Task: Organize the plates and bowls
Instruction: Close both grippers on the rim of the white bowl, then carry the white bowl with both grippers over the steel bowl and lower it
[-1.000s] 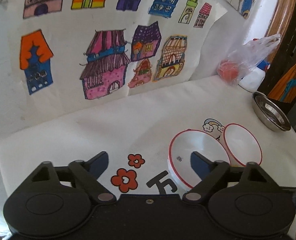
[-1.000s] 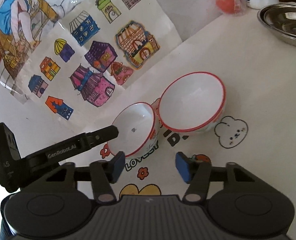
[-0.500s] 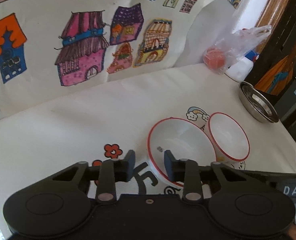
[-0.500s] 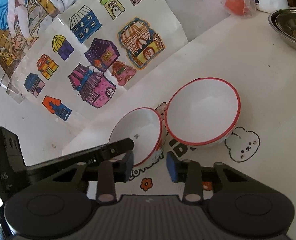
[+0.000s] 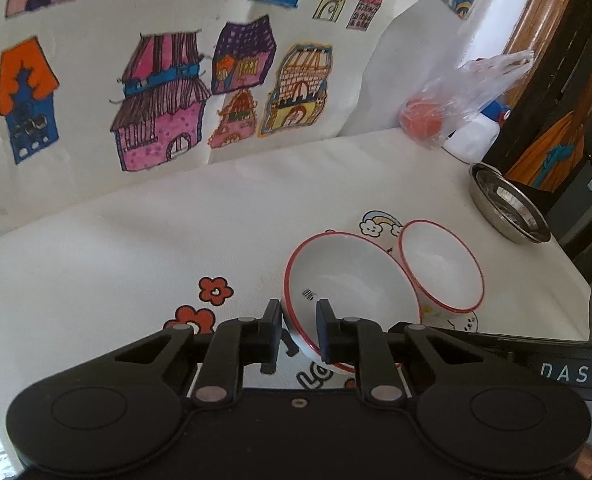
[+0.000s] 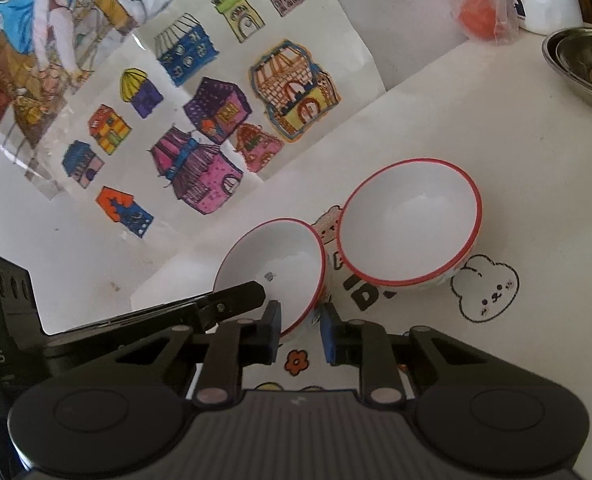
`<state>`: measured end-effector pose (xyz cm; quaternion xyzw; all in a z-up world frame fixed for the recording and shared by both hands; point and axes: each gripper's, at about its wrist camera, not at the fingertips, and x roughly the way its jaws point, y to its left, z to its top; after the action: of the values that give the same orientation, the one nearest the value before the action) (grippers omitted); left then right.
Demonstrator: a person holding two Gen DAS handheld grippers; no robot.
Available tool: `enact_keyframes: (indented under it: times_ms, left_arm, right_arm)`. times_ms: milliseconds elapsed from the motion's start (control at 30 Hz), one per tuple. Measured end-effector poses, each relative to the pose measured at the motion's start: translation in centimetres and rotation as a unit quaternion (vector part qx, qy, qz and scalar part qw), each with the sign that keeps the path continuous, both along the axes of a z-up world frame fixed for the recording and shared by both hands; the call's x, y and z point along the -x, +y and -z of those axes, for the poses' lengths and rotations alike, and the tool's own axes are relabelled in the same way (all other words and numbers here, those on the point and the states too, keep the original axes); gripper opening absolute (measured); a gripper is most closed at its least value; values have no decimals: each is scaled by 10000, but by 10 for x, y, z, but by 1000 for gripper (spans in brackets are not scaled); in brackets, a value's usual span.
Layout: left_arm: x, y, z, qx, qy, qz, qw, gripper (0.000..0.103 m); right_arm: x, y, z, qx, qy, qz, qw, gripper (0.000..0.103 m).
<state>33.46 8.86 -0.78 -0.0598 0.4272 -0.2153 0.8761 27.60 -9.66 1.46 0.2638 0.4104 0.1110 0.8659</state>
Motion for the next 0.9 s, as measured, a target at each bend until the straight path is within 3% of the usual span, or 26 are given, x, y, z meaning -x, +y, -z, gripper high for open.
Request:
enact_keyframes:
  times_ms: [467,900]
  left_arm:
    - [84,-6,-57,-82,-568,43,9983,19]
    - [179,-10,-60,-188,-525,255,9981,19]
  right_arm:
    - [81,-6,-50,134,-529,-303,9980,24]
    - [171,-2,-53,482,-429,-620,9960,24]
